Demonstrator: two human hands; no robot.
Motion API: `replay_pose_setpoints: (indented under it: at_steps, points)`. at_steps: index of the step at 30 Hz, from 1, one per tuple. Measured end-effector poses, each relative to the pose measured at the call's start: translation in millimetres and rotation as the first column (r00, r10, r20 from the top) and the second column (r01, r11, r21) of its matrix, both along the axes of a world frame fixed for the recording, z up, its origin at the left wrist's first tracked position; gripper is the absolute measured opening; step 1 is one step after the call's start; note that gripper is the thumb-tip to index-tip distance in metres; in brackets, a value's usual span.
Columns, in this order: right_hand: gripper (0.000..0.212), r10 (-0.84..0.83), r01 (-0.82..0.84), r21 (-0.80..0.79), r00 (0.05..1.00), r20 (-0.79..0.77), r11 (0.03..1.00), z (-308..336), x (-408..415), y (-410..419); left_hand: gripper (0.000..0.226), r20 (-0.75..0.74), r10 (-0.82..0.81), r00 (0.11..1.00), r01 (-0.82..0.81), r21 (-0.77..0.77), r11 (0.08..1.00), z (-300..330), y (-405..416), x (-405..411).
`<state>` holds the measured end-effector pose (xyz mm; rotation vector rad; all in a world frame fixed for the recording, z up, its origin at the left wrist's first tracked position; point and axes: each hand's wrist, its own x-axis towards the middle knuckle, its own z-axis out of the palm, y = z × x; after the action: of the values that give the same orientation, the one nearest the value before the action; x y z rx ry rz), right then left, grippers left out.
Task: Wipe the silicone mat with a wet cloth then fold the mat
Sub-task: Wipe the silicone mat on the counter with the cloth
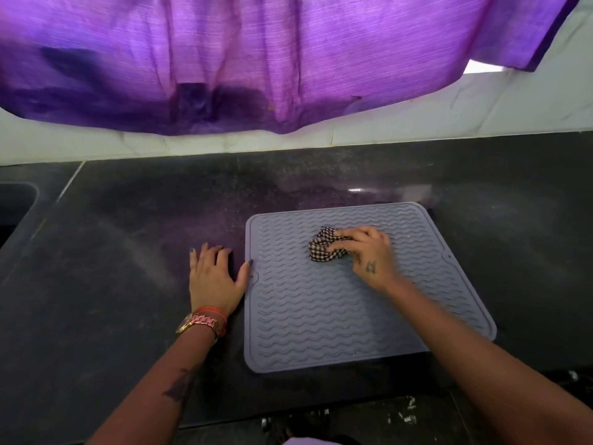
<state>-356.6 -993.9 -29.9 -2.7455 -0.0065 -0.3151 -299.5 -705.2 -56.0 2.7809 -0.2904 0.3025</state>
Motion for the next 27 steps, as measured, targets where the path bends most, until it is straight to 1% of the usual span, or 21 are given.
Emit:
replay_pose_setpoints:
  at_steps: [1, 3, 4, 6, 8, 10, 11, 13, 15, 17, 19, 21, 23, 25, 27]
  points:
    - [0.050, 0.026, -0.026, 0.007, 1.000, -0.012, 1.000, 1, 3, -4, 0.071, 0.000, -0.001, 1.000, 0.001, 0.000, 1.000, 0, 0, 0]
    - [0.048, 0.066, -0.064, 0.075, 0.998, -0.016, 0.995, 7, 13, -14, 0.071, -0.002, 0.000, 1.000, 0.000, 0.004, 1.000, -1, 1, 1]
    - [0.048, 0.062, -0.063, 0.111, 0.998, 0.012, 0.992, 10, 20, -19, 0.071, -0.003, 0.002, 1.000, -0.002, 0.008, 1.000, -1, 1, 1]
    - [0.047, -0.005, -0.004, 0.136, 0.998, 0.067, 0.991, 12, 31, -23, 0.071, -0.007, 0.006, 1.000, -0.006, 0.011, 1.000, -1, 1, 1]
    - [0.047, -0.058, 0.056, 0.062, 0.998, 0.024, 0.996, 7, 36, -18, 0.071, -0.011, 0.009, 1.000, -0.009, 0.015, 1.000, -1, 1, 1]
    - [0.049, -0.053, 0.051, -0.031, 0.997, -0.049, 0.998, 0, 39, -15, 0.071, -0.006, 0.008, 1.000, -0.008, 0.014, 1.000, -1, 0, 2]
    - [0.050, -0.035, 0.032, -0.042, 0.997, -0.070, 0.999, 0, 42, -17, 0.071, -0.005, 0.009, 1.000, -0.009, 0.010, 1.000, -1, 0, 2]
    - [0.050, 0.024, -0.025, -0.004, 0.995, -0.092, 1.000, 8, 50, -25, 0.070, -0.007, 0.011, 1.000, -0.011, 0.009, 1.000, -1, 0, 2]
    - [0.050, 0.049, -0.047, 0.056, 0.998, -0.038, 0.997, 18, 61, -32, 0.070, -0.010, 0.012, 1.000, -0.012, 0.012, 1.000, -1, 0, 2]
    - [0.049, -0.008, 0.007, 0.031, 1.000, 0.025, 0.999, 19, 67, -29, 0.069, -0.005, 0.013, 1.000, -0.013, 0.004, 1.000, -1, 0, 2]
    - [0.045, -0.014, 0.011, -0.071, 0.999, -0.050, 0.997, 9, 68, -18, 0.069, -0.003, 0.016, 1.000, -0.016, 0.001, 1.000, -1, 0, 2]
    - [0.044, 0.017, -0.039, -0.144, 0.988, -0.150, 0.989, -3, 67, -14, 0.070, -0.008, 0.020, 1.000, -0.020, 0.010, 1.000, -1, 0, 1]
    - [0.048, 0.089, -0.111, -0.110, 0.978, -0.188, 0.988, -1, 73, -22, 0.070, -0.010, 0.023, 1.000, -0.023, 0.009, 1.000, -1, 0, 1]
    - [0.051, 0.144, -0.149, -0.011, 0.972, -0.184, 0.989, 12, 81, -36, 0.070, -0.009, 0.019, 1.000, -0.019, 0.000, 1.000, -1, 0, 0]
    - [0.049, 0.086, -0.086, 0.004, 0.993, -0.086, 0.996, 21, 84, -49, 0.070, -0.005, 0.020, 1.000, -0.020, -0.007, 1.000, -1, 0, 0]
